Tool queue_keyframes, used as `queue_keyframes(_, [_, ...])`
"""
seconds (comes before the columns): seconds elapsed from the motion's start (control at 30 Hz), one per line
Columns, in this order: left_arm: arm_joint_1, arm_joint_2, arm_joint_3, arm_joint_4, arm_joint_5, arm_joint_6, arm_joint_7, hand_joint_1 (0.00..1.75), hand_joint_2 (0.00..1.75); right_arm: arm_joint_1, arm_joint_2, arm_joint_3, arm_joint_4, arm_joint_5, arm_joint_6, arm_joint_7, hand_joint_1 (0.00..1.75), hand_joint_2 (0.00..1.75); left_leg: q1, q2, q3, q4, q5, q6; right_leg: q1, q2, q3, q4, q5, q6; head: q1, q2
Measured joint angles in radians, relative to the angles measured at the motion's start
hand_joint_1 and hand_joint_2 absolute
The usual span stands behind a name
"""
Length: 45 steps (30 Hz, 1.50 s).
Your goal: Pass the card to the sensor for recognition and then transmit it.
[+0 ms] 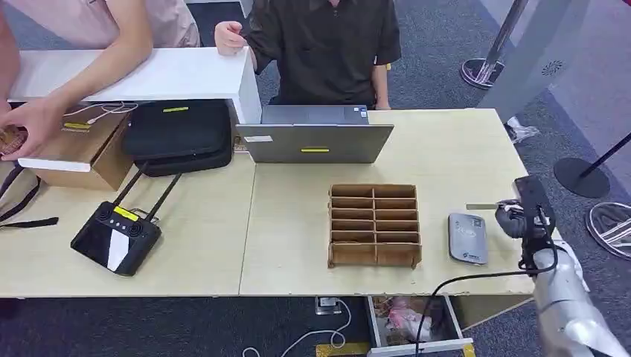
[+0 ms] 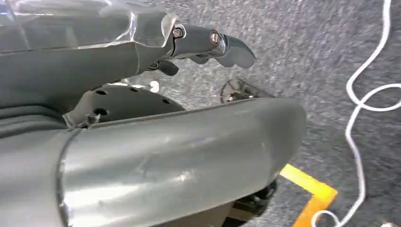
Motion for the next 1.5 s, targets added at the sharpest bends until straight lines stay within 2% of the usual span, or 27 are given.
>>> queue_keyframes(0.13, [-0.001,-0.003,0.000,0.000,0.010,0.005,-0.017,0.00,0.00,0.096,0.000,-0.043,-0.059,-0.005,-0.008,-0.002,1.75,1.75,0.000,0.000,0.000,0.000,0.000,0.000,0.000,0.000,0.000,0.000,-0.001,-0.001,0.000,0.000])
queue_keyframes(0.3, [-0.001,-0.003,0.000,0.000,0.019,0.000,-0.025,0.00,0.00,0.157,0.003,-0.090,-0.105,-0.016,-0.003,0.000,1.75,1.75,0.000,0.001,0.001,0.000,0.000,0.000,0.000,0.001,0.000,0.000,-0.001,-0.001,0.000,0.000])
queue_keyframes(0.6, [-0.004,-0.005,0.000,0.000,0.030,-0.001,-0.048,0.00,0.00,0.230,0.031,-0.147,-0.175,-0.049,0.026,-0.025,1.75,1.75,0.000,0.002,0.004,0.000,0.000,0.000,0.000,0.001,0.004,-0.001,-0.001,-0.001,0.000,0.000])
queue_keyframes(0.93, [-0.005,-0.005,-0.016,0.000,0.035,-0.004,-0.065,0.00,0.00,0.275,0.056,-0.182,-0.231,-0.069,0.026,-0.025,1.75,1.75,0.000,0.002,0.007,0.000,0.000,0.000,0.000,0.001,0.006,-0.001,-0.001,0.000,0.000,0.000])
queue_keyframes(1.0, [-0.005,-0.005,-0.018,0.000,0.035,-0.004,-0.065,0.00,0.00,0.281,0.058,-0.188,-0.238,-0.069,0.015,-0.024,1.75,1.75,0.000,0.002,0.007,0.000,0.000,0.000,0.000,0.001,0.007,-0.001,-0.001,0.000,0.000,0.000])
queue_keyframes(1.1, [-0.005,-0.005,-0.021,0.000,0.035,-0.001,-0.065,0.00,0.00,0.290,0.068,-0.190,-0.254,-0.054,-0.052,-0.046,1.75,1.75,0.000,0.002,0.007,0.000,0.000,0.000,0.000,0.001,0.007,-0.001,-0.001,0.000,0.000,0.000])
queue_keyframes(1.27, [-0.005,-0.005,-0.023,0.000,0.038,0.002,-0.065,0.00,0.00,0.328,0.101,-0.190,-0.311,-0.045,-0.117,-0.079,1.75,1.75,0.000,0.002,0.006,0.000,0.000,0.000,0.000,0.001,0.006,-0.001,-0.001,-0.001,0.000,0.000])
queue_keyframes(1.5, [-0.005,-0.005,-0.024,0.000,0.041,0.002,-0.065,0.00,0.00,0.362,0.142,-0.171,-0.380,-0.029,-0.129,-0.063,1.75,1.75,0.000,0.003,0.006,-0.001,0.000,0.000,0.000,0.002,0.005,0.000,-0.001,-0.001,0.000,0.000])
